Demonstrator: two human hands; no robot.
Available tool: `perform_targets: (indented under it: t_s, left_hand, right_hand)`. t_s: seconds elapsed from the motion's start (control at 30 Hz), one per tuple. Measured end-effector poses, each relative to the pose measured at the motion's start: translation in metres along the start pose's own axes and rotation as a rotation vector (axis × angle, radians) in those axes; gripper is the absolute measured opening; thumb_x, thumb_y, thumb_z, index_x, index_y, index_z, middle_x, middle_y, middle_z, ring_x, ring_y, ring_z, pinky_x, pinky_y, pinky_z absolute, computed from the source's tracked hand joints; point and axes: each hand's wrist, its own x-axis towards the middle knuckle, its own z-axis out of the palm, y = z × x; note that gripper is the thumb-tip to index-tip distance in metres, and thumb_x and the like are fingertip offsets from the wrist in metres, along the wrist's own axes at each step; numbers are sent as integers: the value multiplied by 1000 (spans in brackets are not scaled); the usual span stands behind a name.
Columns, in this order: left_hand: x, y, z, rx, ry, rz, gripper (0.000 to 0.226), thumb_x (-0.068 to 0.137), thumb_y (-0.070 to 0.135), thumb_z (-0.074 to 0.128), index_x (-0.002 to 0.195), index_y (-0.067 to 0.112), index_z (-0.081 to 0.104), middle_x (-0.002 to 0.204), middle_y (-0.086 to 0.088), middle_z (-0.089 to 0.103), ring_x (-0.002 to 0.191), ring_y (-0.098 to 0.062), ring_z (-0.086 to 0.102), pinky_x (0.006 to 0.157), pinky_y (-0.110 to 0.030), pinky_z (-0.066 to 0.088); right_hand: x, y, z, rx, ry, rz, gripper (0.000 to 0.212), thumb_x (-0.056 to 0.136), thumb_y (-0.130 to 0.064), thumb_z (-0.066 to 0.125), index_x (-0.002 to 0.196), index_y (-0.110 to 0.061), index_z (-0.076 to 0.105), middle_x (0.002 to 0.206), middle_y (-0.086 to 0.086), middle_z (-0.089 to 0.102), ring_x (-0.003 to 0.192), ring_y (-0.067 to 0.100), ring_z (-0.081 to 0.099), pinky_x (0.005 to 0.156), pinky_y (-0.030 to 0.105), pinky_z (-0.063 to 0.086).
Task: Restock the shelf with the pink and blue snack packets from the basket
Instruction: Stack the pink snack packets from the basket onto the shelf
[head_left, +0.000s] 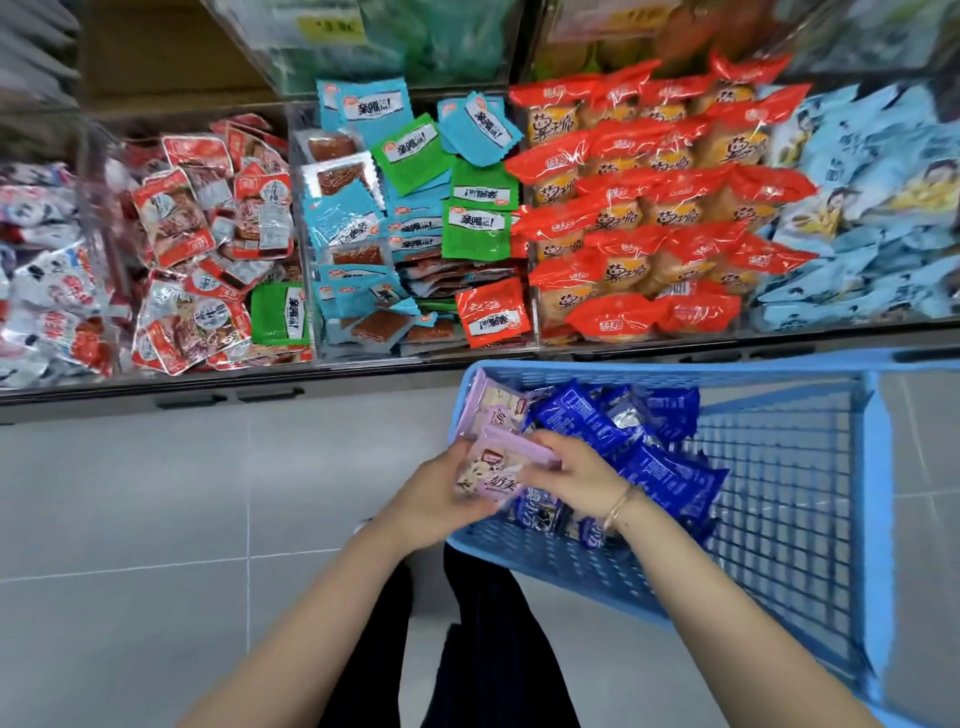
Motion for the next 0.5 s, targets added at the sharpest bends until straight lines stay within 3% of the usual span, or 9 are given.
perform_targets:
  t_s: [0.07,0.17,0.27,0.4,0.5]
  left_hand:
    - [2,2,-8,19,49,-61,39,81,2,67,118,9,56,113,-5,67,106,-22,62,92,-31,49]
    - [-3,-6,-25,-86,150,-137,28,85,-3,61,113,3,57,110,-12,68,97,-25,64,88,-33,50]
    - [-16,-20,-37,-316,246,-239,25,89,-2,58,112,7,59,108,-8,69,93,-16,65,82,-20,51]
    - [-42,-45,-45,-487,382,-355,20,91,3,57,106,14,63,104,-6,71,98,-23,65,88,-35,51]
    - [-61,-58,-44,-572,421,-412,22,91,2,55,108,12,64,109,-13,70,104,-31,64,96,-44,49]
  right_hand:
    - [10,-8,-2,87,-54,21,29,86,-5,61,110,-20,56,87,-8,59,67,-10,55,58,5,41]
    - [35,-7,-4,183,-56,83,39,88,-4,56,124,-16,51,124,4,56,105,11,58,82,18,49]
    - [72,3,3,-191,72,95,40,86,-13,62,124,-8,49,128,14,49,118,25,50,95,31,43]
    - [110,12,22,-471,158,91,77,73,-34,76,135,-8,38,131,9,35,125,24,37,108,32,30]
    - [116,20,25,-630,198,120,84,72,-48,72,136,-10,35,135,6,32,125,26,34,107,37,33]
